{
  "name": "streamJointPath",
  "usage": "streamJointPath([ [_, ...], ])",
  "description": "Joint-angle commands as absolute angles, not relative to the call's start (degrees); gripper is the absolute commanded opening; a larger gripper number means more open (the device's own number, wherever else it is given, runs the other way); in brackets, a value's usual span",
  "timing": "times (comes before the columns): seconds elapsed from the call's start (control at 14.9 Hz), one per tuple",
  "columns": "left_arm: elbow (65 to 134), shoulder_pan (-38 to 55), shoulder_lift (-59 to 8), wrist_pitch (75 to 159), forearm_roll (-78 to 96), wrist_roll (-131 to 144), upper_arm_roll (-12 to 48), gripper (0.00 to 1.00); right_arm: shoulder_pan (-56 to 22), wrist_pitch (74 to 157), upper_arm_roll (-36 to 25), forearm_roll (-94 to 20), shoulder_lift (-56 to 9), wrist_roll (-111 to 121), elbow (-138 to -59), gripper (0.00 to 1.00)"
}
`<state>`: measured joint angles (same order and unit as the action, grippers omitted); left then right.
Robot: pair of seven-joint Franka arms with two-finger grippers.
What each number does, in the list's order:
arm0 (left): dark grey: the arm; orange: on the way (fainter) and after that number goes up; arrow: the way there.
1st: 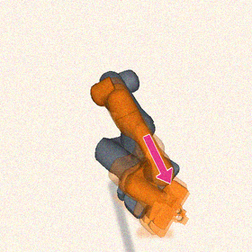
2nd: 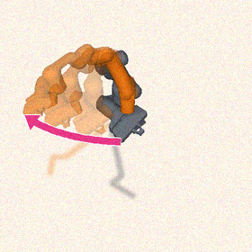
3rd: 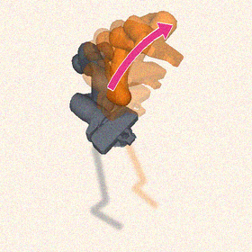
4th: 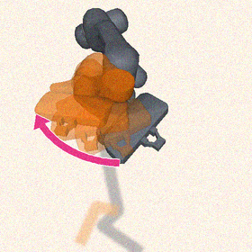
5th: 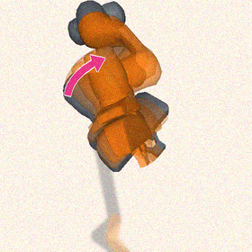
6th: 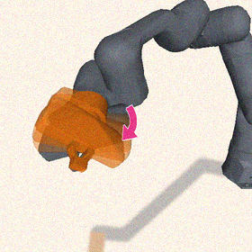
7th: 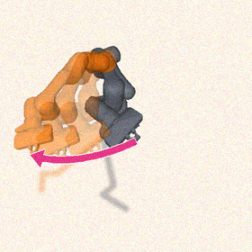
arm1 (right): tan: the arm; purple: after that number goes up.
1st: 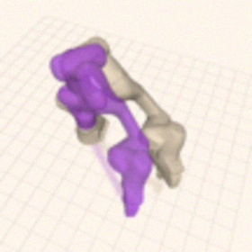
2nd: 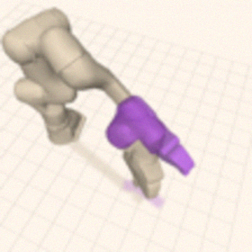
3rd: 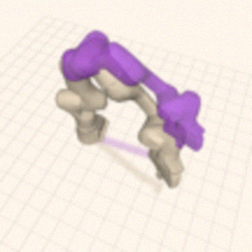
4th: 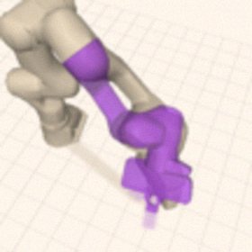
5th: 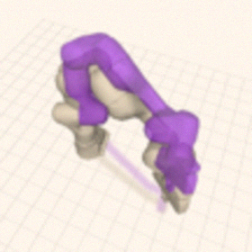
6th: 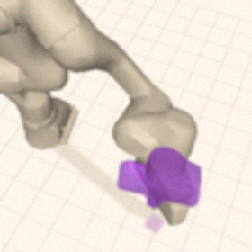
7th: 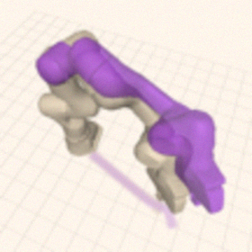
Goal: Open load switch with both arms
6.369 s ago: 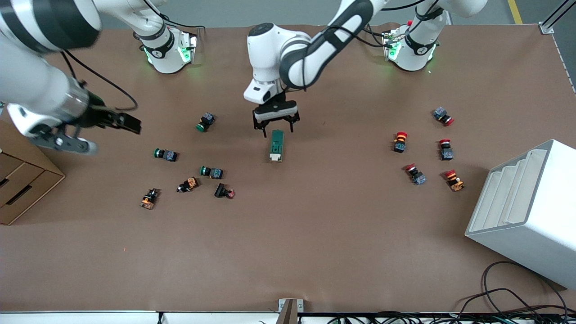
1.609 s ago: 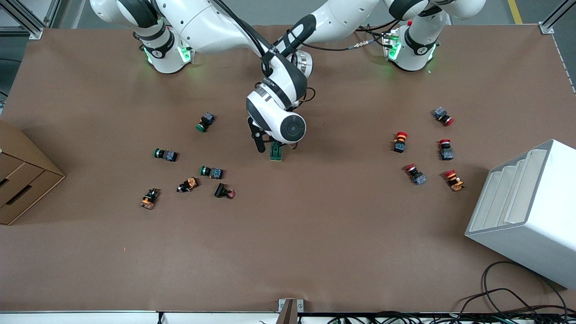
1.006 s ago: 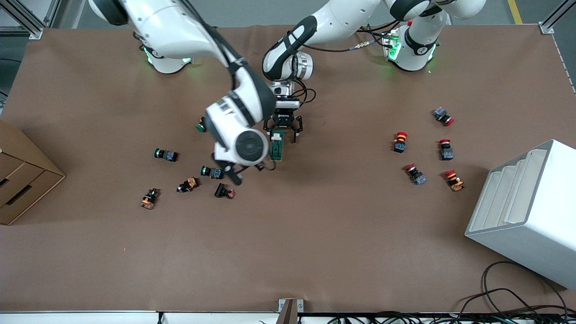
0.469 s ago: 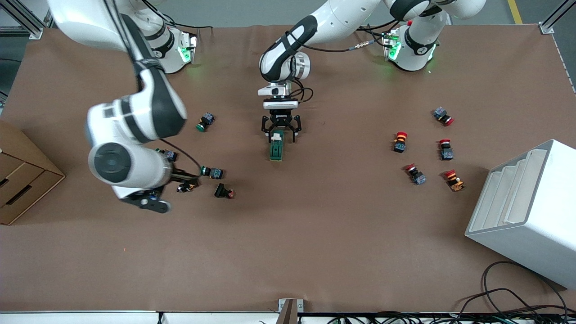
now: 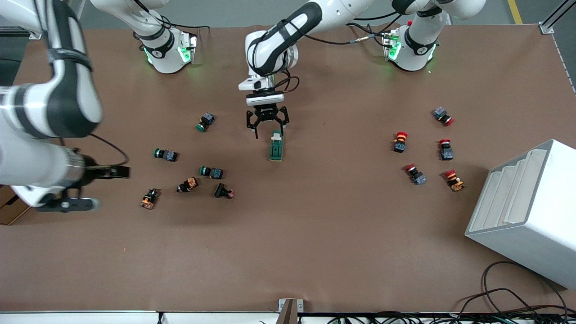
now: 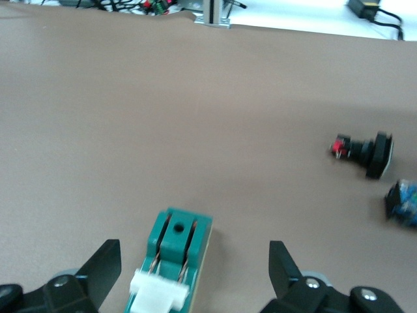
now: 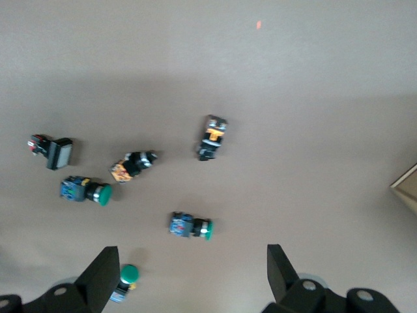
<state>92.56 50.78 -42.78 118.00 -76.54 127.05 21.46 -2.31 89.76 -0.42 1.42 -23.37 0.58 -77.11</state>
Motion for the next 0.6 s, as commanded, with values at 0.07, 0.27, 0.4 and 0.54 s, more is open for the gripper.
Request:
streamJointPath([
  [0.07,87.9,45.6,-37.9,117.9,-64.7,115.7,21.3,1.00,0.2,86.9,0.8,3.5,-20.2,2.6,-78.5,1.00],
  [0.27,87.6,40.1,-32.9,117.9,-55.5,105.9,21.3,1.00,1.4,84.2,1.1,3.4,-20.7,3.3,-76.1,1.00],
  [0.4,87.6,36.1,-29.9,117.8,-49.4,101.5,21.2,1.00,1.1,84.0,1.1,3.4,-20.8,3.2,-75.6,1.00],
  [0.54,87.5,32.0,-29.3,113.2,-47.9,96.4,21.2,1.00,1.1,83.8,1.1,3.4,-20.8,3.2,-75.1,1.00],
])
